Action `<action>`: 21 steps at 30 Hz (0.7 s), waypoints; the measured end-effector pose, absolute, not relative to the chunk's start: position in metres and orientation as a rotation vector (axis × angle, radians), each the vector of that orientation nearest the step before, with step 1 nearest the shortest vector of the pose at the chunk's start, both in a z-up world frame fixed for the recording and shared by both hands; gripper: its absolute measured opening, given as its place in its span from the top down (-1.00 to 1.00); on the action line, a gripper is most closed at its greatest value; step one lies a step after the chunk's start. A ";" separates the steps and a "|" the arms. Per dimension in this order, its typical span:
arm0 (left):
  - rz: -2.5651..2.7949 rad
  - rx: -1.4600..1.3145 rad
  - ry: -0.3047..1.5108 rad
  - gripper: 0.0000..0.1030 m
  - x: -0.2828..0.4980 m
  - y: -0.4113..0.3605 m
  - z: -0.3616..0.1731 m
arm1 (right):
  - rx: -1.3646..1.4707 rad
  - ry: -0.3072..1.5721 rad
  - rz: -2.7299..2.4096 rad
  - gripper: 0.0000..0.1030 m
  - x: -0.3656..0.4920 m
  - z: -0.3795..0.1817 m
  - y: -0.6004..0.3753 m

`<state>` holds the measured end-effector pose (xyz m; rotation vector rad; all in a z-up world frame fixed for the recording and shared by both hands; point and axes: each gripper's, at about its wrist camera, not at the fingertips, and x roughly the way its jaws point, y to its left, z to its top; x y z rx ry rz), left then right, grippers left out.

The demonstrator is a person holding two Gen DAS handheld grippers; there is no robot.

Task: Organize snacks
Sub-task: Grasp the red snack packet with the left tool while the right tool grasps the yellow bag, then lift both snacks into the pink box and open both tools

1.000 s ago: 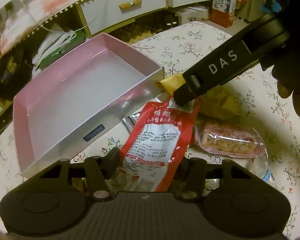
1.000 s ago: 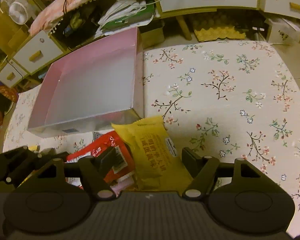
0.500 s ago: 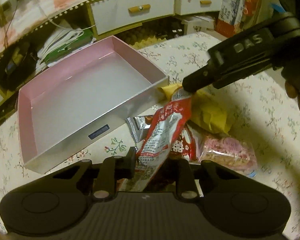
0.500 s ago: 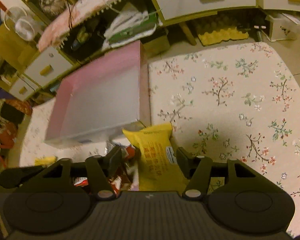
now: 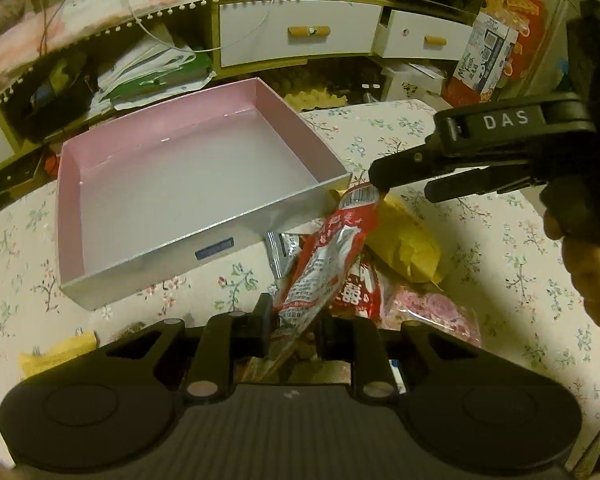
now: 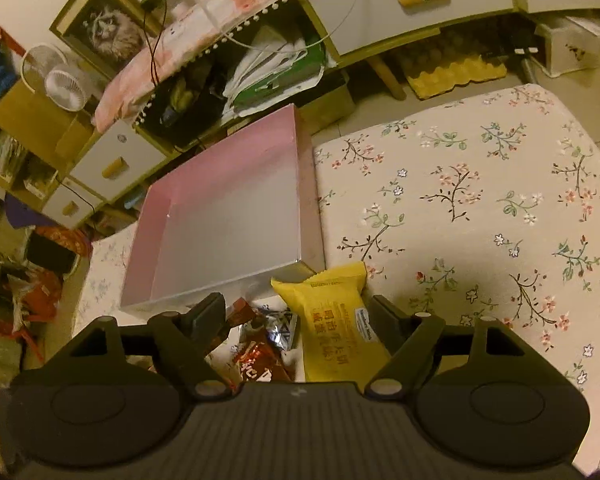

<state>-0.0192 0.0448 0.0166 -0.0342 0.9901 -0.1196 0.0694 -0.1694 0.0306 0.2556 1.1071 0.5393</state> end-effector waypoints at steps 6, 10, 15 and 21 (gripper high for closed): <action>-0.095 -0.084 0.967 0.53 -0.028 0.051 0.025 | 0.380 1.117 0.538 -0.48 0.071 0.030 -0.179; -0.084 -0.093 0.985 0.70 -0.033 0.054 0.024 | 0.294 1.151 0.526 -0.50 0.068 0.023 -0.170; -0.066 -0.202 0.921 0.75 -0.041 0.078 0.045 | 0.282 1.190 0.493 -0.37 0.068 0.016 -0.175; -0.046 -0.232 0.907 0.75 -0.044 0.087 0.050 | 0.087 1.264 0.495 0.01 0.059 0.002 -0.152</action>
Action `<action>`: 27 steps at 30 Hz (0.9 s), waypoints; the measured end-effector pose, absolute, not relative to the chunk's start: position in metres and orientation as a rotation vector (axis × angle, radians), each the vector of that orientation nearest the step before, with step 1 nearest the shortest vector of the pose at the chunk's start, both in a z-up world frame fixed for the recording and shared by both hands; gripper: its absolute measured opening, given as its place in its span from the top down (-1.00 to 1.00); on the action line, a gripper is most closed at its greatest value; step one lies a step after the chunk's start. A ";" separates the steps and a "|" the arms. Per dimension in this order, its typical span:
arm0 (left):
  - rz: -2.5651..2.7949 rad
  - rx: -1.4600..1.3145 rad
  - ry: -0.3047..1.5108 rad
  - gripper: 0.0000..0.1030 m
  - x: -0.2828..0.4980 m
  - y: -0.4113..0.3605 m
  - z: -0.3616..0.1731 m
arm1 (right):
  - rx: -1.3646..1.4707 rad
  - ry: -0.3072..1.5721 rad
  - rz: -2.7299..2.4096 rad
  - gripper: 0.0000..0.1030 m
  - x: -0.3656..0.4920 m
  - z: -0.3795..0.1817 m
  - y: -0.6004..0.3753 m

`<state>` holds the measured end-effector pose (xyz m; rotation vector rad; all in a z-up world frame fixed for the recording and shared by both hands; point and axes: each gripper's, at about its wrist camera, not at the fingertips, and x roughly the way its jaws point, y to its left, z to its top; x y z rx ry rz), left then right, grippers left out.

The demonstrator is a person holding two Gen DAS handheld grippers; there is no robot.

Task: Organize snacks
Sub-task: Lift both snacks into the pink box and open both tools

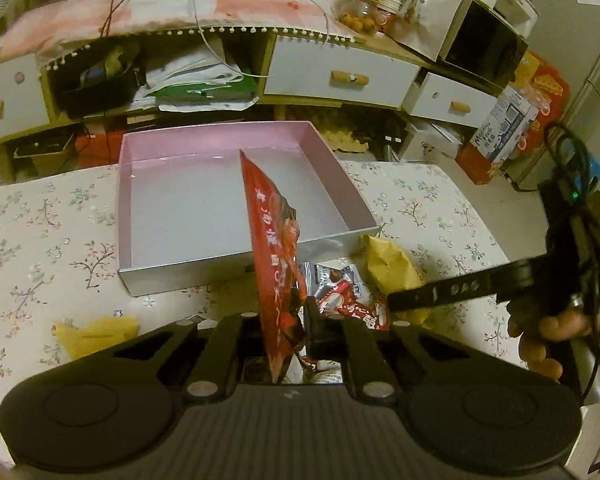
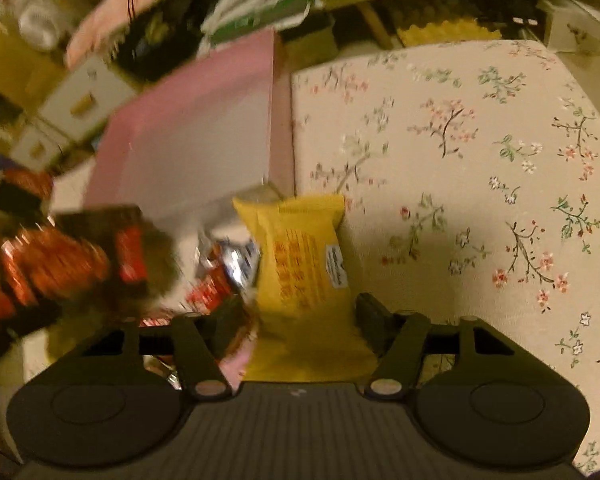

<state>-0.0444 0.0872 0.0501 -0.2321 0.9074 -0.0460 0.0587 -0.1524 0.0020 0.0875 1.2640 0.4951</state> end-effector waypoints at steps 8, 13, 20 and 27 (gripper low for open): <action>-0.043 -0.265 0.846 0.75 -0.050 0.098 0.064 | 0.015 1.251 0.493 0.34 0.050 0.014 -0.141; 0.002 -0.295 0.741 0.75 -0.053 0.117 0.084 | 0.062 1.216 0.504 0.37 0.053 0.032 -0.146; 0.080 -0.238 0.677 0.75 -0.037 0.121 0.077 | 0.111 1.091 0.519 0.37 0.058 0.050 -0.136; 0.107 -0.182 0.639 0.75 -0.013 0.122 0.062 | 0.109 1.038 0.517 0.36 0.074 0.044 -0.110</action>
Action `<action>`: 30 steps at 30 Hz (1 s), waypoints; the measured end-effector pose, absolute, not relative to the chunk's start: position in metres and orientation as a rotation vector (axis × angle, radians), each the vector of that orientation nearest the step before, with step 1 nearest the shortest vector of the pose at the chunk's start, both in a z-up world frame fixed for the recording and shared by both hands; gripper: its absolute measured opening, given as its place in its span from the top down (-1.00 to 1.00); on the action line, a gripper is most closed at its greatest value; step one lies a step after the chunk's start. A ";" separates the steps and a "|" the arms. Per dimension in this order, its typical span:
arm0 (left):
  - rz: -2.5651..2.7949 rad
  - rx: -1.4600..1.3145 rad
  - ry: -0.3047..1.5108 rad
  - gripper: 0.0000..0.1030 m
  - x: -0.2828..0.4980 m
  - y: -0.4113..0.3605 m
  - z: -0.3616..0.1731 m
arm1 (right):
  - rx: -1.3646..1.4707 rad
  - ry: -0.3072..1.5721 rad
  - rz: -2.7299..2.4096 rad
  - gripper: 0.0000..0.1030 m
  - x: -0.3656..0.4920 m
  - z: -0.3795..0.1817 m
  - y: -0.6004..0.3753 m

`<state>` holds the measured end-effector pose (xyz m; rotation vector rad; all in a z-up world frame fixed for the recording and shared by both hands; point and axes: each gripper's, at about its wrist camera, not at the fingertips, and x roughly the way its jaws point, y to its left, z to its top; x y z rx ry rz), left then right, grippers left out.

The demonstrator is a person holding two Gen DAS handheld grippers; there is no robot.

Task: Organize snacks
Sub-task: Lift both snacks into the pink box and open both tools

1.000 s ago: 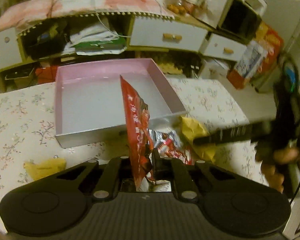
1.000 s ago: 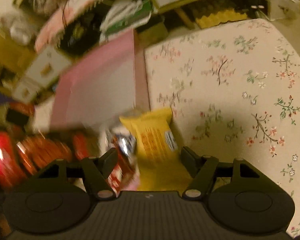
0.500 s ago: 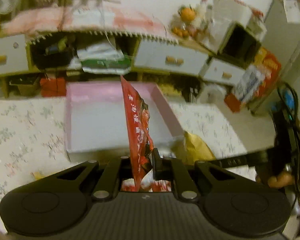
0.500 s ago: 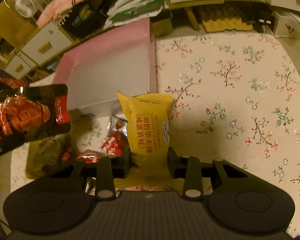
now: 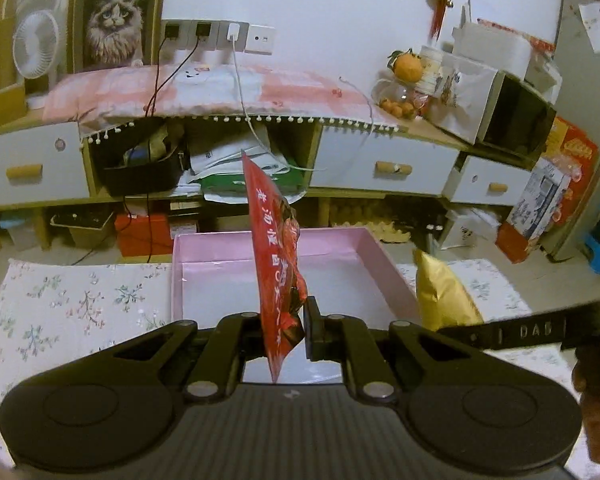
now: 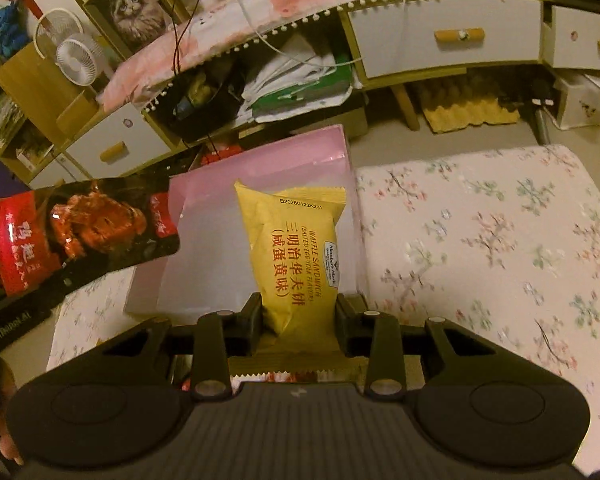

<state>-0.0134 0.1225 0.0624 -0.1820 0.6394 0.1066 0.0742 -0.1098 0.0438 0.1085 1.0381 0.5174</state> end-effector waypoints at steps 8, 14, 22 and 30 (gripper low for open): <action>0.131 -0.189 0.658 0.75 0.009 0.142 0.040 | 0.137 1.027 0.498 0.36 0.096 0.027 -0.091; 0.134 -0.035 0.722 0.73 0.024 0.133 0.017 | 0.108 1.037 0.482 0.35 0.097 0.014 -0.075; 0.124 0.048 0.724 -0.57 0.003 0.136 0.025 | 0.133 1.032 0.460 0.00 0.090 0.026 -0.083; 0.140 -0.119 0.647 -0.58 -0.037 0.145 0.070 | 0.133 0.977 0.467 -0.21 0.063 0.071 -0.101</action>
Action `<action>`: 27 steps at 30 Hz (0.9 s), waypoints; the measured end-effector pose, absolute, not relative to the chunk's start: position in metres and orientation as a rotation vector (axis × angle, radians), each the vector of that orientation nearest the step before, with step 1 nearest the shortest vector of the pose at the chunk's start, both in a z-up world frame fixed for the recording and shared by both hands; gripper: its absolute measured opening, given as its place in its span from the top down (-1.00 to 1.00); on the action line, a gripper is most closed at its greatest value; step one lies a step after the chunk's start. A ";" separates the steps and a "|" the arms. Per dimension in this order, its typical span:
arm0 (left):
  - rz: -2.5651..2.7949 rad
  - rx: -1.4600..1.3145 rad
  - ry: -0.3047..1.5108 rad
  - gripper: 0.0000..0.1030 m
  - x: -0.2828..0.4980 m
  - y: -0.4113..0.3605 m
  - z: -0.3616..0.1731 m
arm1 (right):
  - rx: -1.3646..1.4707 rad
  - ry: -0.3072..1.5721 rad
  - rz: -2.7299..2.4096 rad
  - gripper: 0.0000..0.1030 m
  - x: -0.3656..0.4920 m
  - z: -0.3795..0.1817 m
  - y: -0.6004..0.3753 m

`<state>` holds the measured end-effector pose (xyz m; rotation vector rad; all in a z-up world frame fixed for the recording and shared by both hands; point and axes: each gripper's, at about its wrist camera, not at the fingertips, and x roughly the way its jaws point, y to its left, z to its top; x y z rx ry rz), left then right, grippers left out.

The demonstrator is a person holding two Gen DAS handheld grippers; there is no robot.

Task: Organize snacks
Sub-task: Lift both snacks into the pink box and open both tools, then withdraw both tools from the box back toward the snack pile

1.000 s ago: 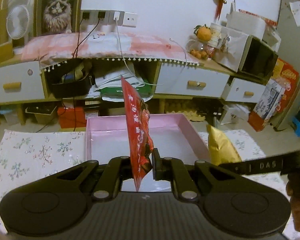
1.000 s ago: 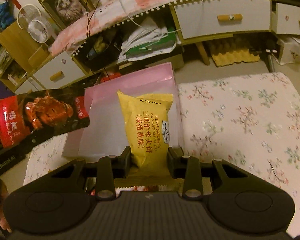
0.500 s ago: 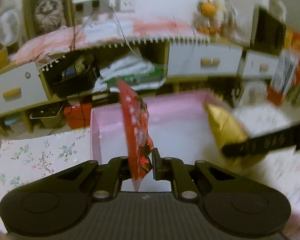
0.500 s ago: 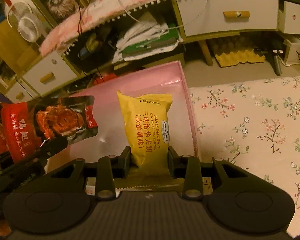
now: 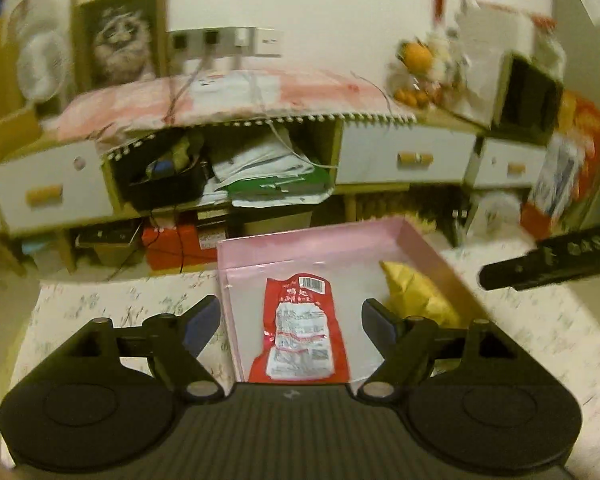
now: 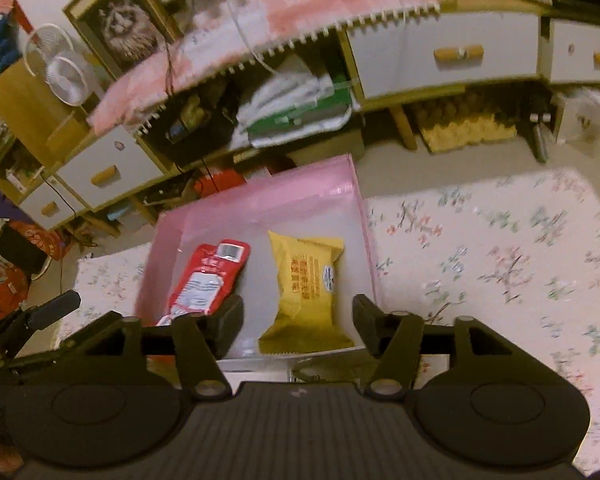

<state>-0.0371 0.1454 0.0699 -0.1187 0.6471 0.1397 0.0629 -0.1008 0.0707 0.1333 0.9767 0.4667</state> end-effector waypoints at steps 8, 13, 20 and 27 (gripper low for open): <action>0.189 -0.252 0.698 -0.61 -0.084 0.140 0.097 | 0.144 0.878 0.514 -0.69 0.011 0.129 -0.113; 0.211 -0.283 0.725 -0.78 -0.119 0.126 0.108 | 0.110 0.804 0.518 -0.99 -0.032 0.160 -0.117; 0.237 -0.281 0.797 -0.90 -0.149 0.114 0.094 | -0.019 0.736 0.558 -1.00 -0.080 0.168 -0.114; 0.271 -0.235 0.829 -0.91 -0.154 0.117 0.082 | -0.222 0.709 0.502 -0.99 -0.091 0.126 -0.110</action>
